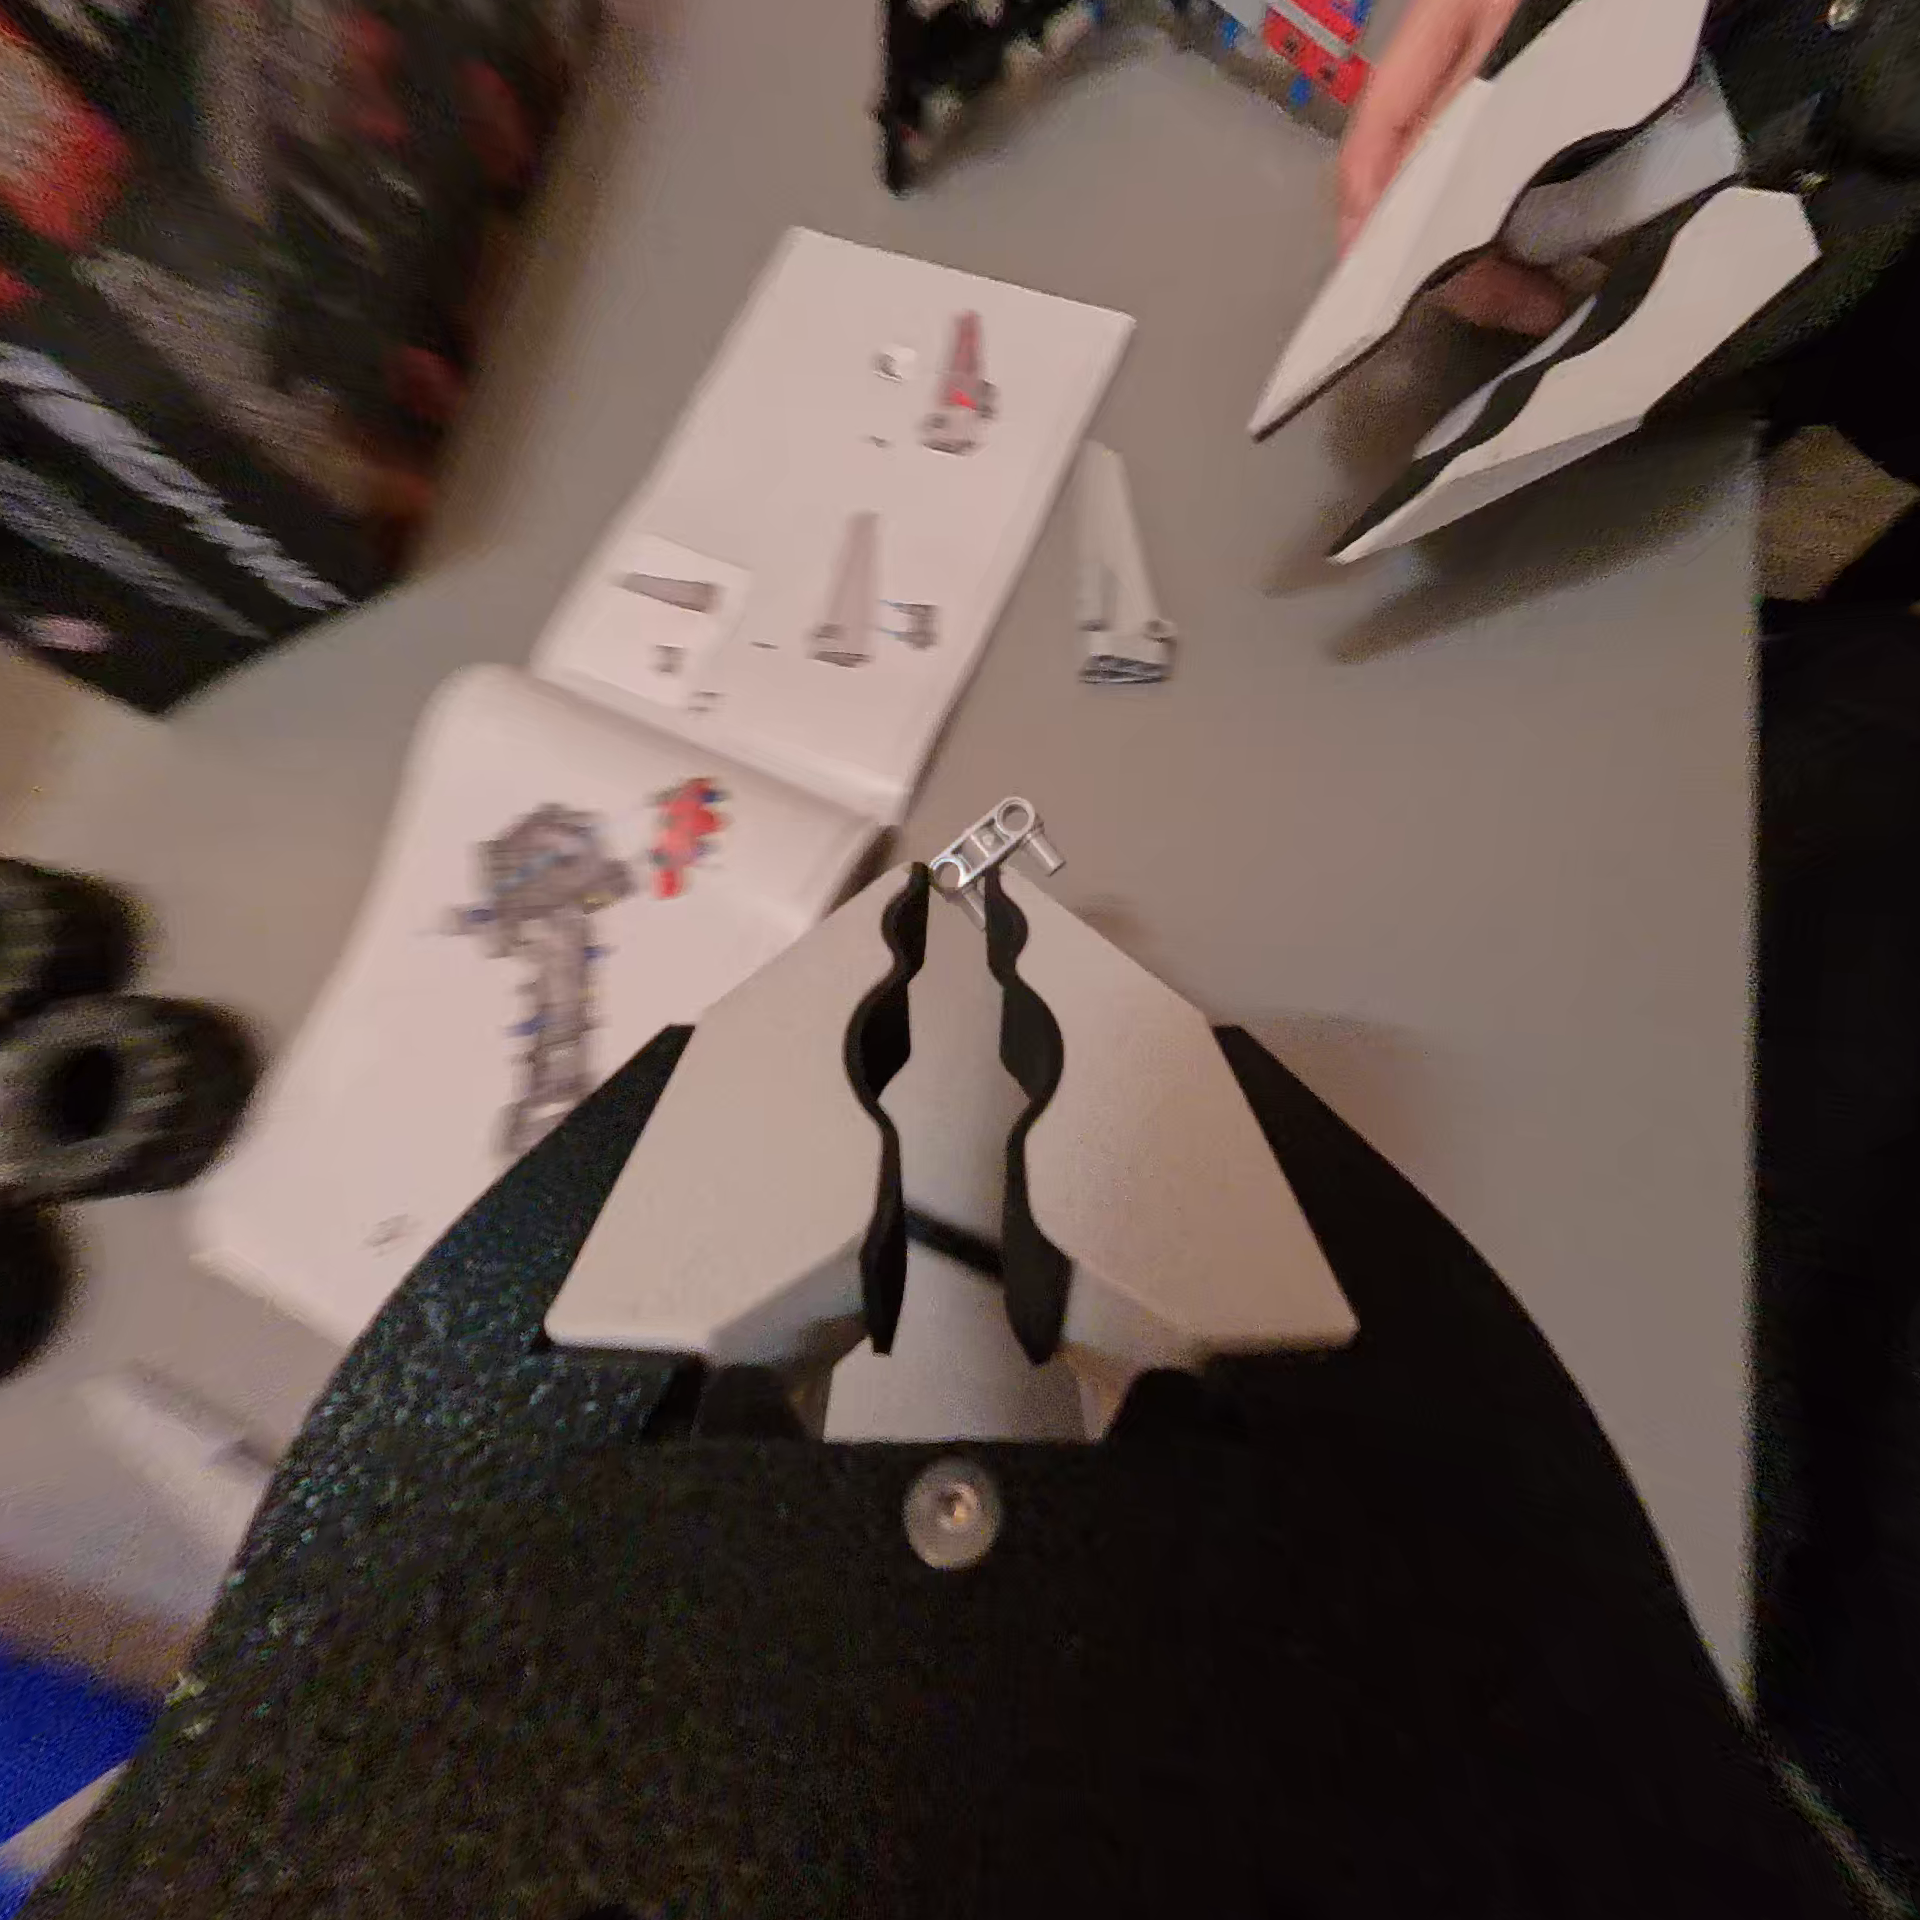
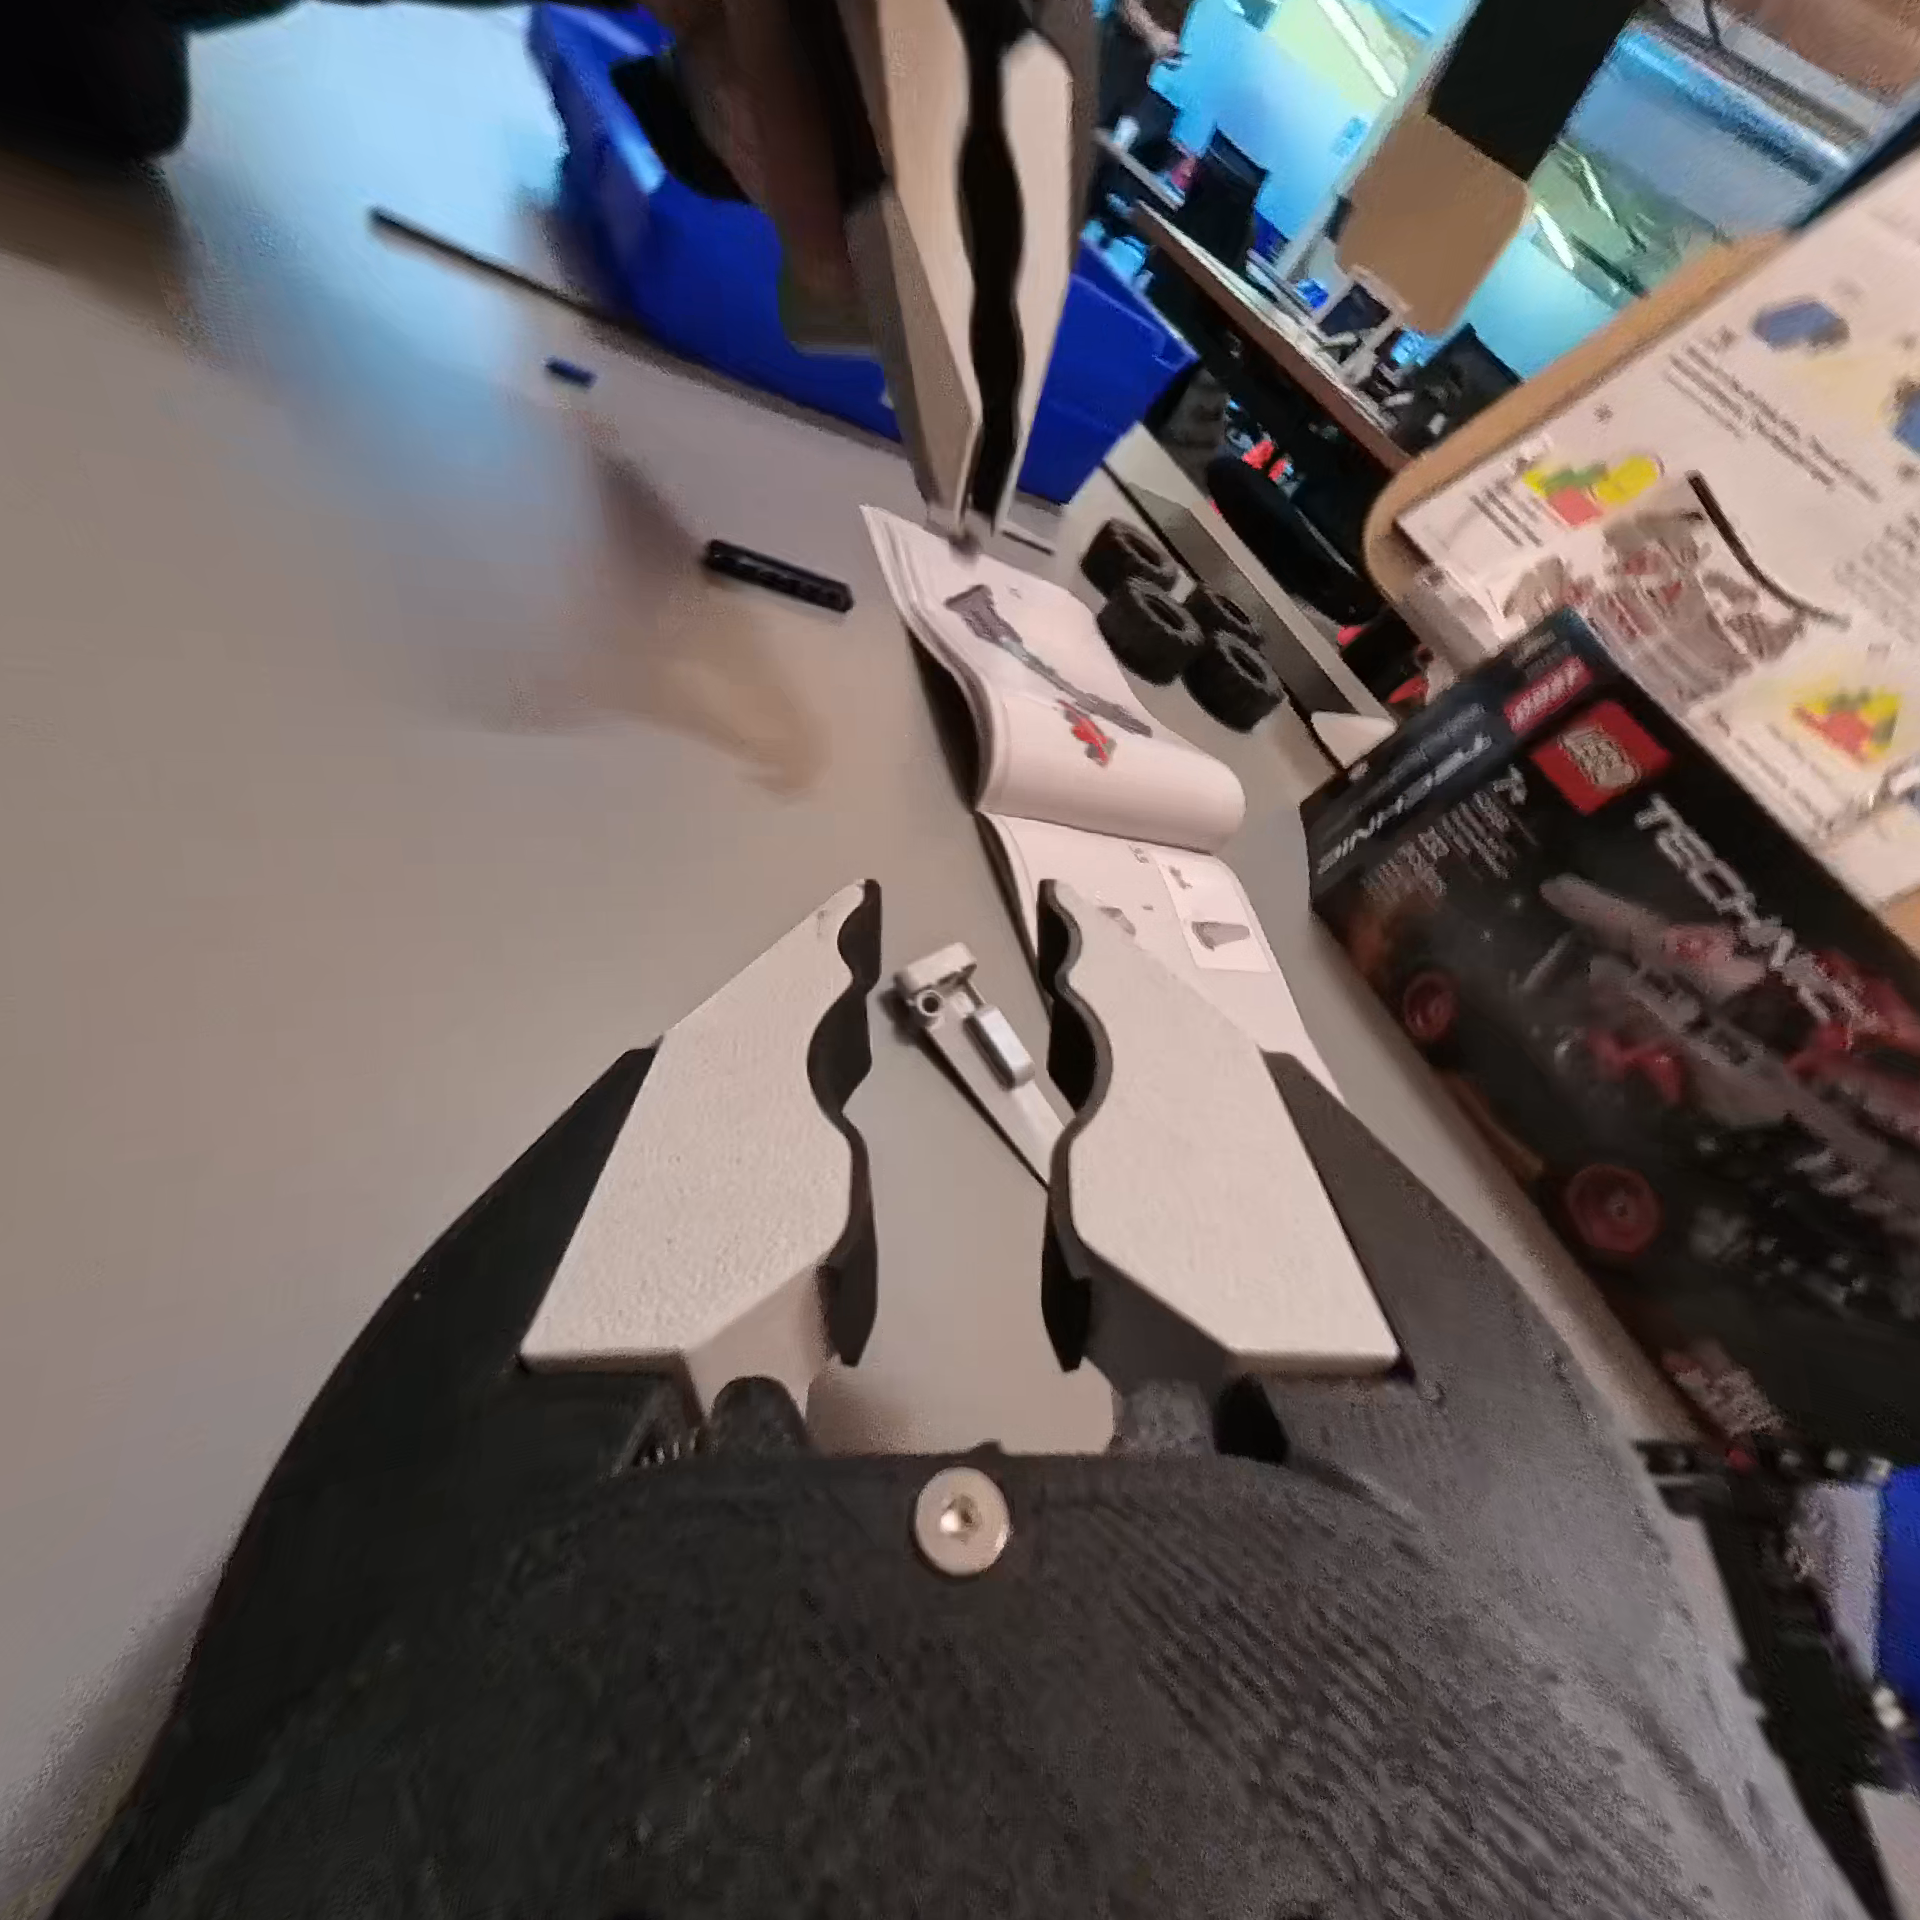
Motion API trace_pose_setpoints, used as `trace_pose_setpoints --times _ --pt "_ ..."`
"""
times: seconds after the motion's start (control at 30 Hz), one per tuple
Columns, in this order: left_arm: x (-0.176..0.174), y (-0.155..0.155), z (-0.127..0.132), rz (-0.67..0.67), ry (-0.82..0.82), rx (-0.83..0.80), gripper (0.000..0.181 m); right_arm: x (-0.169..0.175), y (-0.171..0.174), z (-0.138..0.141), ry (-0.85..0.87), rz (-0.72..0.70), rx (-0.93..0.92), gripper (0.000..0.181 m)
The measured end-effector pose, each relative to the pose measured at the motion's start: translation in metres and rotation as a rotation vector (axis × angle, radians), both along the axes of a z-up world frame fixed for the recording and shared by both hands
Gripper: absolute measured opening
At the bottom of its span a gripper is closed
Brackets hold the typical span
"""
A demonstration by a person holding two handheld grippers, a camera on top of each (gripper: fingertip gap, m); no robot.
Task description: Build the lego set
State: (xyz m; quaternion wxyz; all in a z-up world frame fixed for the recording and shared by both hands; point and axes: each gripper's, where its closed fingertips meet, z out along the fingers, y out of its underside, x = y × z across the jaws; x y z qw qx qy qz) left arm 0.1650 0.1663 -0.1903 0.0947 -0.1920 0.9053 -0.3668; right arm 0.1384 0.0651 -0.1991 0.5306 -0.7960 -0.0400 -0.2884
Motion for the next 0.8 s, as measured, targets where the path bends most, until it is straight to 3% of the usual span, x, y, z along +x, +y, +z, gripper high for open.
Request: trace_pose_setpoints --times 0.13,0.23,0.37,0.5,0.57,0.63,0.8 --pt "-0.027 -0.033 -0.037 -0.003 0.128 0.026 0.007 -0.014 0.009 -0.004 -0.147 0.095 -0.147 0.023" --pt "-0.039 -0.046 -0.051 0.014 0.179 0.052 0.007 -0.024 0.020 -0.010 -0.206 0.193 -0.215 0.022" --pt "-0.052 -0.059 -0.056 0.042 0.220 0.044 0.007 -0.037 0.031 -0.017 -0.256 0.285 -0.263 0.031" --pt "-0.056 -0.063 -0.062 0.107 0.239 0.044 0.007 -0.045 0.036 -0.028 -0.276 0.319 -0.304 0.029" --pt "-0.058 -0.067 -0.060 0.121 0.256 0.019 0.007 -0.046 0.036 -0.033 -0.304 0.318 -0.329 0.021" --pt "-0.060 -0.070 -0.058 0.124 0.266 0.004 0.007 -0.050 0.034 -0.036 -0.319 0.335 -0.354 0.000" --pt "-0.059 -0.077 -0.059 0.131 0.269 0.005 0.007 -0.050 0.027 -0.035 -0.258 0.319 -0.334 0.000"
